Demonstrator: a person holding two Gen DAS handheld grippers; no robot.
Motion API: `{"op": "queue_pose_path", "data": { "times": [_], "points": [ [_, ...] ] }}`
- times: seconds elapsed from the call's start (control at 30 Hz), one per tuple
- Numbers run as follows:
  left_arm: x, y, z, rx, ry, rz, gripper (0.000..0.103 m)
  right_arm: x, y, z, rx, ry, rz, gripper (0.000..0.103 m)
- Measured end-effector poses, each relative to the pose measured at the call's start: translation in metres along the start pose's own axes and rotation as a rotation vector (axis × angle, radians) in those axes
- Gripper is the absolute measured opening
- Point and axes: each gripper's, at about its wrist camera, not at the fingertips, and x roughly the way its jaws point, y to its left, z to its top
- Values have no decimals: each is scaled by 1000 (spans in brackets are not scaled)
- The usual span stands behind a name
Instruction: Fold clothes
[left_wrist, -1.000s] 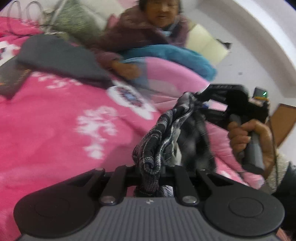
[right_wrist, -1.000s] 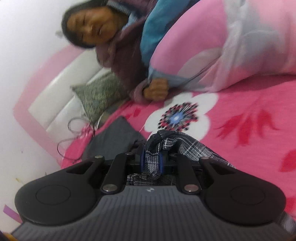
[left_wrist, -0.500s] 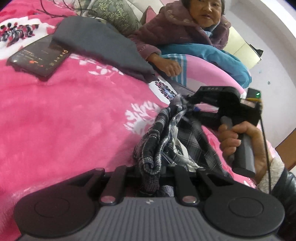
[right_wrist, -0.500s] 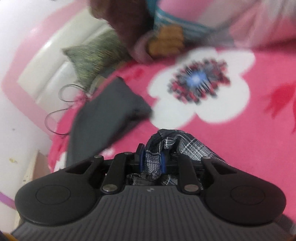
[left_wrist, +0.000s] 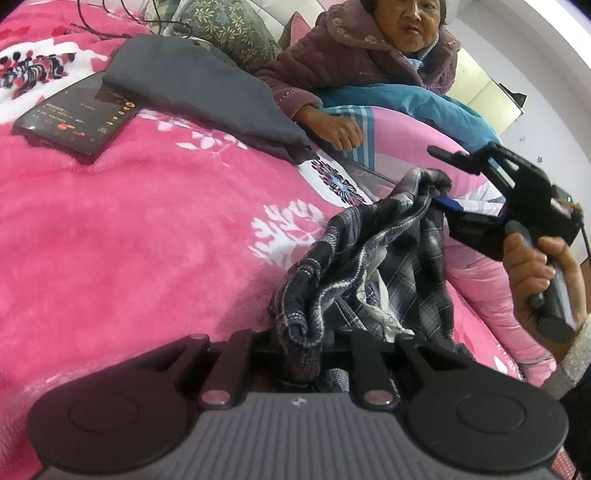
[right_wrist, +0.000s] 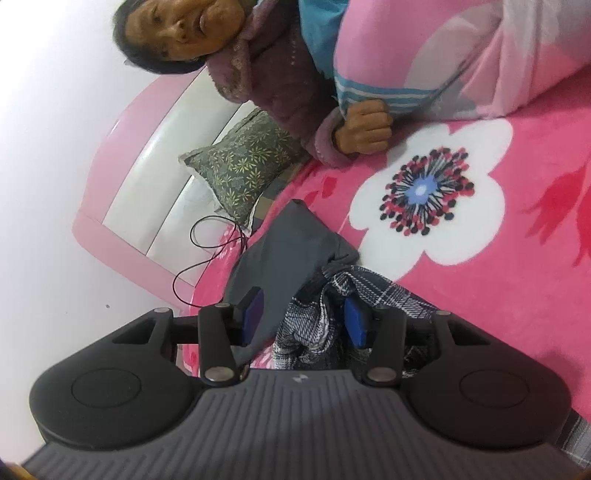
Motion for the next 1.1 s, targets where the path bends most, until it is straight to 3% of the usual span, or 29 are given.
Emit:
{"op": "queue_pose_path", "data": {
  "times": [0.07,0.13,0.23,0.3,0.47,0.67,0.97,1.1],
  "points": [
    [0,1,0,-3,0,0,17,9,7,0,-35,26,-42,53],
    [1,1,0,-2,-1,-1,17,33,14,-4,-90,139,-165,64],
    [1,1,0,0,-2,-1,17,71,11,-22,-101,338,-321,66],
    [1,2,0,-2,-2,-3,17,76,12,-33,-121,358,-314,66],
    [2,3,0,-6,-2,-10,17,43,20,-35,-143,243,-240,66],
    [4,5,0,-13,0,-21,18,-38,27,-54,-178,171,-198,66],
    [5,1,-2,5,2,-12,19,-158,39,-165,-414,133,-379,66],
    [5,-1,-2,29,-3,2,19,-200,38,-219,-460,110,-404,66]
  ]
}}
